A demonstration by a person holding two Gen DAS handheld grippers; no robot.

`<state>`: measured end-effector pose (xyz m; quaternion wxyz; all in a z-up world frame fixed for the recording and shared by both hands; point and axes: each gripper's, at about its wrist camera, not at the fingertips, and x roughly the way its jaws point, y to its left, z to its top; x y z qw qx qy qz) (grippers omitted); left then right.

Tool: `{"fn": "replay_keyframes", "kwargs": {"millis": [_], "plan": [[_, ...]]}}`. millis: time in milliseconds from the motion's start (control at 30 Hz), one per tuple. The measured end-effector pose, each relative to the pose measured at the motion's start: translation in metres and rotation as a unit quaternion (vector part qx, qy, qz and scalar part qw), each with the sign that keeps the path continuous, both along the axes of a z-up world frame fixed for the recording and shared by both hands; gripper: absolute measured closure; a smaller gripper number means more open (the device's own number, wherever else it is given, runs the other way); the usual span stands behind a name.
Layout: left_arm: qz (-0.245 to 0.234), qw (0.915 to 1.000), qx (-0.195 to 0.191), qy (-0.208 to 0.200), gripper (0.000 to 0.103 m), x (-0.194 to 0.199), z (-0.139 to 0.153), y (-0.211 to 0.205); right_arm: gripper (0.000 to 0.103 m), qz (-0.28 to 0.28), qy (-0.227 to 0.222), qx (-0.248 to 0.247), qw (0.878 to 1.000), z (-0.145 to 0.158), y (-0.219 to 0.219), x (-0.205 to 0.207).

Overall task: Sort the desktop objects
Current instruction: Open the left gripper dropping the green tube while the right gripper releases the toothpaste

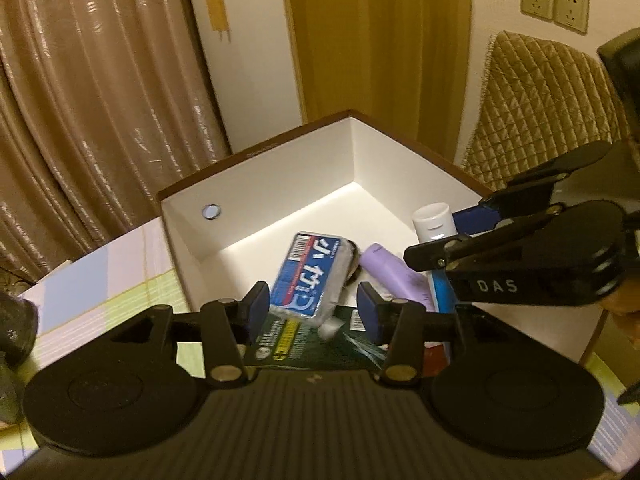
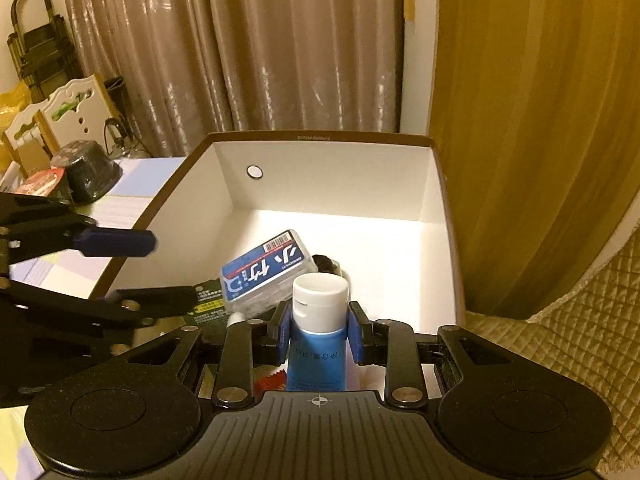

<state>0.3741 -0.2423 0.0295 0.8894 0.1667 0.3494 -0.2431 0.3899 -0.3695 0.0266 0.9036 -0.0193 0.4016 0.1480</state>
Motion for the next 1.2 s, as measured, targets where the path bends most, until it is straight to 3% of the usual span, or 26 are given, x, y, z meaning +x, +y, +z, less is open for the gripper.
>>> {"fn": "replay_keyframes", "kwargs": {"millis": [300,367,433,667,700,733,767,900,1200], "plan": [[0.014,0.9998,0.003,-0.011,0.053,-0.008,0.011,0.012,0.074,0.018,-0.012,-0.003,1.000,-0.004,0.005,-0.001],[0.019,0.9998,-0.001,-0.011,0.050,-0.011,0.013,0.014,0.074,0.015,-0.017,-0.002,1.000,0.000,0.003,-0.003],[0.024,0.9996,-0.004,-0.012,0.036,-0.014,0.016,0.016,0.074,0.013,-0.022,0.002,1.000,0.005,0.000,-0.008],[0.040,0.9990,-0.007,-0.017,0.025,-0.029,0.028,0.022,0.074,0.001,-0.042,0.008,0.999,0.029,-0.009,-0.030],[0.044,0.9988,-0.008,-0.019,0.021,-0.033,0.030,0.023,0.061,-0.001,-0.048,0.007,0.999,0.032,-0.010,-0.035],[0.048,0.9986,-0.009,-0.021,0.016,-0.036,0.032,0.024,0.019,-0.008,-0.058,0.006,0.998,0.036,-0.011,-0.041],[0.054,0.9982,-0.012,-0.025,0.013,-0.040,0.034,0.025,0.009,-0.014,-0.068,0.006,0.998,0.040,-0.012,-0.047],[0.074,0.9967,-0.018,-0.026,0.001,-0.056,0.042,0.030,0.009,-0.008,-0.075,0.006,0.997,0.054,-0.014,-0.065],[0.120,0.9924,-0.025,-0.014,0.001,-0.094,0.053,0.045,0.009,-0.055,-0.054,0.030,0.997,0.070,-0.030,-0.100]]}}
